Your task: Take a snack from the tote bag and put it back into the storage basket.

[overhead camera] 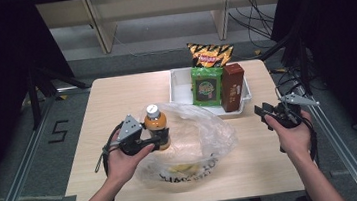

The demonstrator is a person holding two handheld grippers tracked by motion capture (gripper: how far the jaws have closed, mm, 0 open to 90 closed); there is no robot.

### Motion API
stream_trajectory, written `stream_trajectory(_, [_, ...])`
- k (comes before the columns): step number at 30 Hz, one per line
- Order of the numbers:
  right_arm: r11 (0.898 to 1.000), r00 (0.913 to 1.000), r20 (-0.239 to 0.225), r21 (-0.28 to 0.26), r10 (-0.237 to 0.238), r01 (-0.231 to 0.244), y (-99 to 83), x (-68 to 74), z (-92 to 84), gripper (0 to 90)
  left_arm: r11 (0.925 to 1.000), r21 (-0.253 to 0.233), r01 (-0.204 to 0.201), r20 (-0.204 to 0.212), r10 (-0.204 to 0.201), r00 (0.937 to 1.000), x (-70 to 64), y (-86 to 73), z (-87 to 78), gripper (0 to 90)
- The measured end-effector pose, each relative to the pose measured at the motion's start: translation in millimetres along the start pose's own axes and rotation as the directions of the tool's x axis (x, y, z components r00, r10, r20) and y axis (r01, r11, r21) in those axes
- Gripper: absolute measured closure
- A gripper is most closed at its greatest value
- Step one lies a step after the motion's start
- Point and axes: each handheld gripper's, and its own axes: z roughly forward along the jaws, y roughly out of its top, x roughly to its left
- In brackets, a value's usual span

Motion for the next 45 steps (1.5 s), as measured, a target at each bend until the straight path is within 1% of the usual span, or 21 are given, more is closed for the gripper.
stream_trajectory(2, [1.000, 1.0000, 0.004, -0.005, 0.001, -0.001, -0.5, 0.6, 0.5, 62.3, 1.0000, -0.003, 0.005, 0.007, -0.005, 1.0000, -0.4, -0.2, 1.8, 36.3])
stream_trajectory(3, [0.999, 0.9995, -0.002, 0.006, 0.032, -0.032, -0.6, 3.3, -0.7, 62.3, 1.0000, 0.005, 0.001, 0.002, -0.001, 1.0000, -0.6, 0.1, 1.6, 36.3])
stream_trajectory(6, [1.000, 0.9998, -0.004, -0.010, 0.019, -0.019, -0.7, 2.8, 1.8, 62.2, 1.0000, 0.006, 0.000, 0.005, 0.000, 1.0000, 0.3, 0.2, 2.4, 36.4])
stream_trajectory(7, [1.000, 0.9999, -0.010, -0.002, 0.003, -0.003, -1.0, 1.3, 0.5, 62.2, 1.0000, 0.006, 0.000, 0.006, 0.000, 1.0000, 0.6, 0.3, 2.7, 36.4])
stream_trajectory(12, [1.000, 0.9993, -0.023, 0.003, 0.029, -0.029, -1.0, 3.8, 0.7, 61.9, 1.0000, 0.008, 0.002, 0.008, -0.002, 1.0000, 2.3, 3.3, 4.2, 36.5])
stream_trajectory(15, [1.000, 0.9997, -0.017, 0.012, 0.015, -0.015, -1.6, 3.4, 0.2, 61.9, 1.0000, 0.004, 0.006, 0.009, -0.006, 0.9999, 3.1, 5.2, 5.9, 36.5])
stream_trajectory(17, [1.000, 0.9998, -0.017, 0.000, 0.008, -0.008, -2.1, 3.5, 1.4, 61.7, 1.0000, 0.003, 0.006, 0.010, -0.006, 0.9999, 3.8, 6.1, 7.0, 36.5])
stream_trajectory(19, [1.000, 0.9999, 0.001, 0.003, -0.010, 0.010, -2.8, 2.6, 2.5, 61.7, 1.0000, 0.004, 0.009, 0.012, -0.009, 0.9999, 4.6, 7.1, 8.3, 36.5])
stream_trajectory(20, [1.000, 0.9998, -0.017, 0.006, 0.004, -0.004, -3.0, 3.3, 2.2, 61.6, 0.9999, 0.003, 0.010, 0.012, -0.010, 0.9999, 4.7, 7.4, 8.8, 36.5])
stream_trajectory(25, [1.000, 0.9998, -0.013, 0.009, 0.018, -0.018, -3.0, 4.3, 1.4, 61.7, 1.0000, -0.001, 0.006, 0.014, -0.006, 0.9999, 5.2, 9.2, 11.3, 36.5])
stream_trajectory(26, [0.999, 0.9986, -0.016, 0.020, 0.050, -0.050, -3.2, 6.4, 0.5, 61.6, 1.0000, -0.001, 0.007, 0.013, -0.007, 0.9999, 5.0, 9.3, 11.6, 36.5])
stream_trajectory(28, [0.999, 0.9992, -0.016, 0.026, 0.037, -0.037, -3.7, 5.5, 0.0, 61.5, 1.0000, -0.002, 0.005, 0.011, -0.005, 0.9999, 4.7, 9.4, 12.6, 36.6])
stream_trajectory(29, [0.998, 0.9982, -0.023, 0.021, 0.055, -0.054, -3.6, 7.0, 0.4, 61.5, 1.0000, -0.005, 0.004, 0.015, -0.004, 0.9999, 4.8, 9.3, 13.4, 36.6])
stream_trajectory(32, [0.998, 0.9983, -0.024, 0.021, 0.053, -0.052, -3.9, 7.1, 0.4, 61.5, 1.0000, -0.001, -0.001, 0.010, 0.001, 0.9999, 4.7, 10.2, 14.5, 36.6])
stream_trajectory(36, [1.000, 0.9998, -0.012, 0.020, 0.017, -0.017, -4.7, 4.9, 0.5, 61.4, 0.9999, -0.010, -0.006, 0.010, 0.007, 0.9999, 5.8, 12.7, 17.4, 36.6])
stream_trajectory(38, [0.998, 0.9985, -0.020, 0.021, 0.052, -0.051, -5.1, 8.0, 1.1, 61.4, 0.9999, -0.009, -0.005, 0.007, 0.005, 1.0000, 6.2, 14.2, 18.4, 36.6])
stream_trajectory(40, [1.000, 0.9998, -0.021, 0.018, 0.006, -0.006, -5.3, 4.8, 1.7, 61.4, 0.9999, -0.010, -0.005, 0.005, 0.005, 1.0000, 6.5, 15.1, 19.5, 36.6])
stream_trajectory(41, [0.999, 0.9994, -0.022, 0.024, 0.028, -0.027, -5.5, 6.4, 1.1, 61.4, 0.9999, -0.012, -0.006, 0.007, 0.006, 1.0000, 6.7, 15.5, 20.2, 36.6])
stream_trajectory(42, [1.000, 0.9996, -0.026, 0.024, 0.011, -0.010, -5.4, 5.3, 1.7, 61.4, 0.9999, -0.011, -0.006, 0.007, 0.006, 1.0000, 6.9, 16.1, 20.8, 36.6])
stream_trajectory(43, [0.999, 0.9991, -0.022, 0.035, 0.037, -0.036, -5.5, 7.5, 0.5, 61.4, 0.9999, -0.012, -0.004, 0.006, 0.004, 1.0000, 7.0, 16.6, 21.3, 36.6])
stream_trajectory(45, [0.999, 0.9992, -0.022, 0.034, 0.035, -0.034, -5.6, 7.5, 0.7, 61.3, 0.9999, -0.015, -0.005, 0.006, 0.005, 1.0000, 7.5, 17.5, 22.0, 36.6])
